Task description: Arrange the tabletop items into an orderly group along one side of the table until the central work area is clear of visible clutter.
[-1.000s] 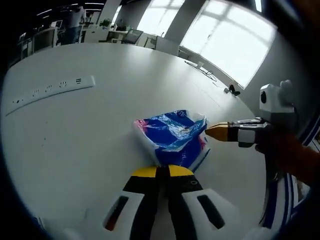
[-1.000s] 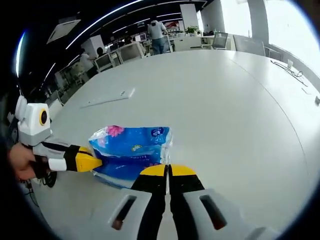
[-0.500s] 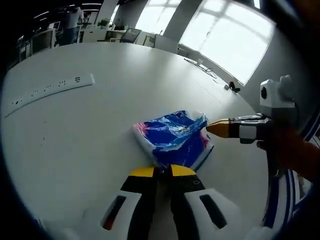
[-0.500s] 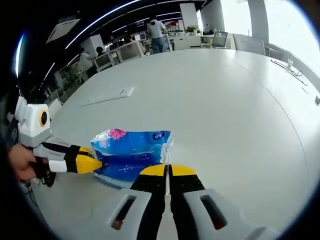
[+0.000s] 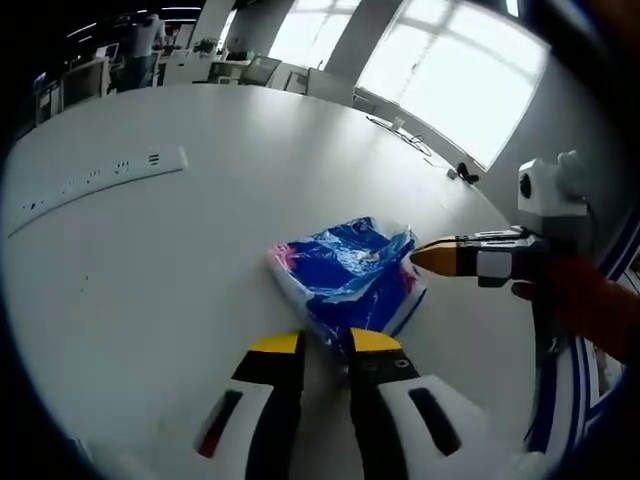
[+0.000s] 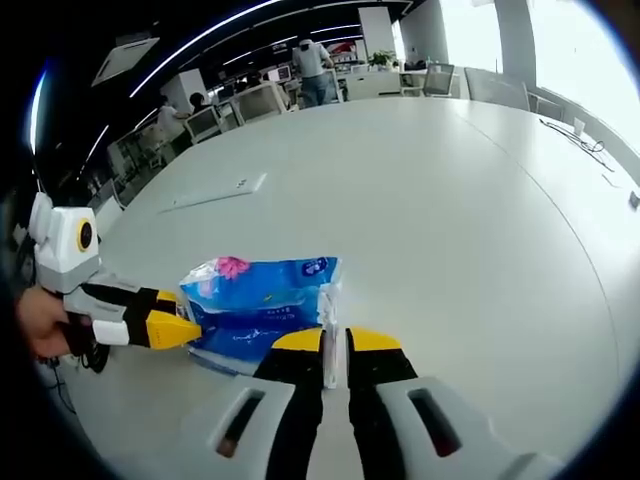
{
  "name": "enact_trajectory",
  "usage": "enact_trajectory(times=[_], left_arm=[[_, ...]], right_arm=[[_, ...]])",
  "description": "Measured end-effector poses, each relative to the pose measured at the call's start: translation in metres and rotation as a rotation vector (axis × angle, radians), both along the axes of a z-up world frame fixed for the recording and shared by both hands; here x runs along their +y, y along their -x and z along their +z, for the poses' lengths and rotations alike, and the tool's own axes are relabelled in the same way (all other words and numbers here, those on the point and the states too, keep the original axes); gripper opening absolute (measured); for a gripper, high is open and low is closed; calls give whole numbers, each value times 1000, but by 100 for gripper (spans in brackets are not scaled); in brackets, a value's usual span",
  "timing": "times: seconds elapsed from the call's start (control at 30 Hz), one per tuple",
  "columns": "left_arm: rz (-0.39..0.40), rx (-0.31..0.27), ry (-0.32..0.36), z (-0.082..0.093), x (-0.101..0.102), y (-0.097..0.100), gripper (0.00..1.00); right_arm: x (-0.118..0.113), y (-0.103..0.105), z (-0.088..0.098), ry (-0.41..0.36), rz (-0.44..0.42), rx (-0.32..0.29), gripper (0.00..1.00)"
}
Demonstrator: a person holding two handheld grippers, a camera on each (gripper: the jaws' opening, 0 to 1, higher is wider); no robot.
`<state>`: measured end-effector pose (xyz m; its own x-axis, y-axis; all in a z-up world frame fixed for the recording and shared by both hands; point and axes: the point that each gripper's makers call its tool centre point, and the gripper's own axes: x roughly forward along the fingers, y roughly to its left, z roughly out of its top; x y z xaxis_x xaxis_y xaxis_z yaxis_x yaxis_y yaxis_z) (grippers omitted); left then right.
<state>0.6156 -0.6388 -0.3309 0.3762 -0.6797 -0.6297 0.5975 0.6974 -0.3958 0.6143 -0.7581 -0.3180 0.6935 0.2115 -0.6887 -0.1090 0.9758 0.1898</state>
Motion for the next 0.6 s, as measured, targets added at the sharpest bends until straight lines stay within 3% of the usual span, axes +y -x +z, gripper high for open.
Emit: enact_trajectory(times=[0.6], left_arm=[[-8,-13,5,9,2,3,32]], right_arm=[[2,4,7,1,-2,-6,15]])
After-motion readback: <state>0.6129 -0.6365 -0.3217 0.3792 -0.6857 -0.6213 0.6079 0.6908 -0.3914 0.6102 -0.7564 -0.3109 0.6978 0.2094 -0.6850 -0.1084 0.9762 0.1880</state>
